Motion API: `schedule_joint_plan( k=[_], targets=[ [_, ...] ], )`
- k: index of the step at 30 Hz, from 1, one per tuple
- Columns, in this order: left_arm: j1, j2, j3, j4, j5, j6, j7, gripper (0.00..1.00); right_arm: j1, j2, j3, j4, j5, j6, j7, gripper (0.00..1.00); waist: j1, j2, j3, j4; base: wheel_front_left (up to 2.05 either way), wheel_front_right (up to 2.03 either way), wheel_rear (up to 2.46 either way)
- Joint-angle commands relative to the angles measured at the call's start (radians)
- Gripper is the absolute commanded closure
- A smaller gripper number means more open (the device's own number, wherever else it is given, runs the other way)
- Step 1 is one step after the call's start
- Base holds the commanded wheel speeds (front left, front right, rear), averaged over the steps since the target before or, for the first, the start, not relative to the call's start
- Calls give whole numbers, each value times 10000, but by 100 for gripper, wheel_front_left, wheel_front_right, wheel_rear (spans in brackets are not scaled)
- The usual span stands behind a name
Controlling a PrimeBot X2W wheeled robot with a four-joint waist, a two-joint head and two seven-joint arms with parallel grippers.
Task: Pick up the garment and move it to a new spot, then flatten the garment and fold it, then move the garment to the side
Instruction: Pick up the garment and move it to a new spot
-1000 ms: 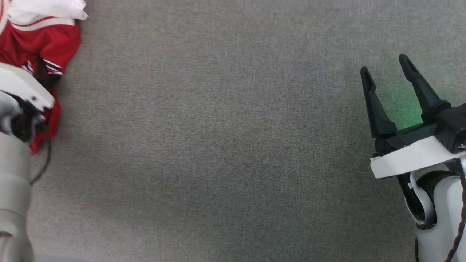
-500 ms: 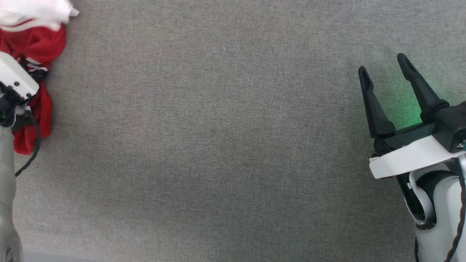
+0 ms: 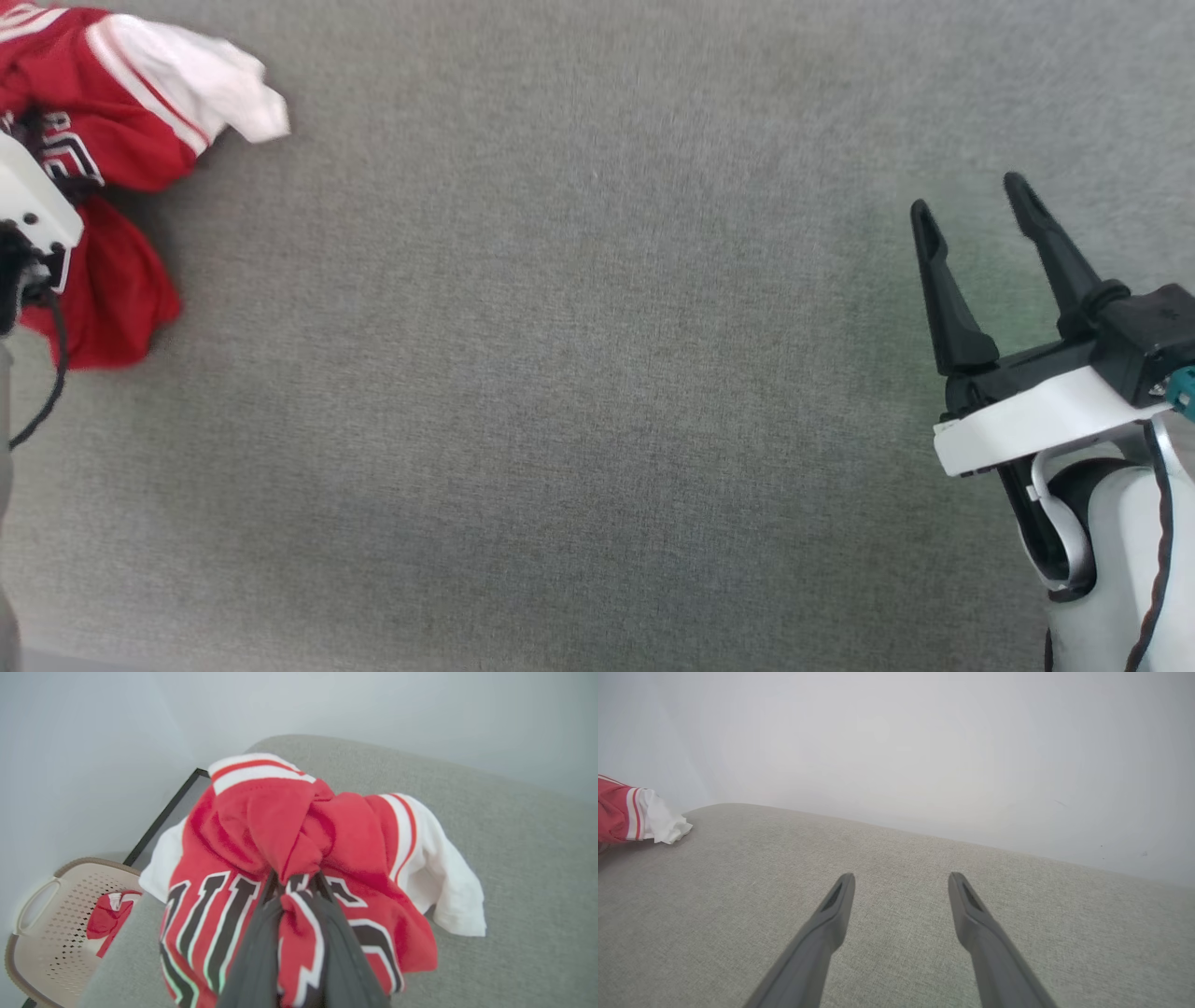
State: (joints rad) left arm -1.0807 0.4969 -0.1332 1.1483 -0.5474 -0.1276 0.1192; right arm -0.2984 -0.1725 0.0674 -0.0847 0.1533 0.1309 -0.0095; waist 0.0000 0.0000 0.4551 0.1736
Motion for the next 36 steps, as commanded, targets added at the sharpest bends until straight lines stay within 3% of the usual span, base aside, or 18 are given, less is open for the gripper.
schedule_joint_plan(
  k=[1,10,22,31,36],
  targets=[
    [165,130,-114,-182,-84,-19,-121,100,96,19,-12,68,88,-3,-102,0,0,0,-422,59,0,0,0],
    [377,1159,-1300,-1899,-676,-23,-192,100,506,235,-150,397,219,-3,-347,0,0,0,-1627,178,0,0,0],
    [769,2478,-2128,-5455,-1378,-9,1106,100,949,480,-435,454,331,-3,-569,0,0,0,-2587,42,0,0,0],
    [1770,2902,-2353,-8838,-1495,779,2557,100,1072,564,-692,489,356,-3,-726,0,0,0,-2861,-617,0,0,0],
    [2434,2938,-2508,-10984,-1737,1342,3414,100,1163,636,-896,507,350,-3,-789,0,0,0,-2883,-1404,0,0,0]
  ],
)
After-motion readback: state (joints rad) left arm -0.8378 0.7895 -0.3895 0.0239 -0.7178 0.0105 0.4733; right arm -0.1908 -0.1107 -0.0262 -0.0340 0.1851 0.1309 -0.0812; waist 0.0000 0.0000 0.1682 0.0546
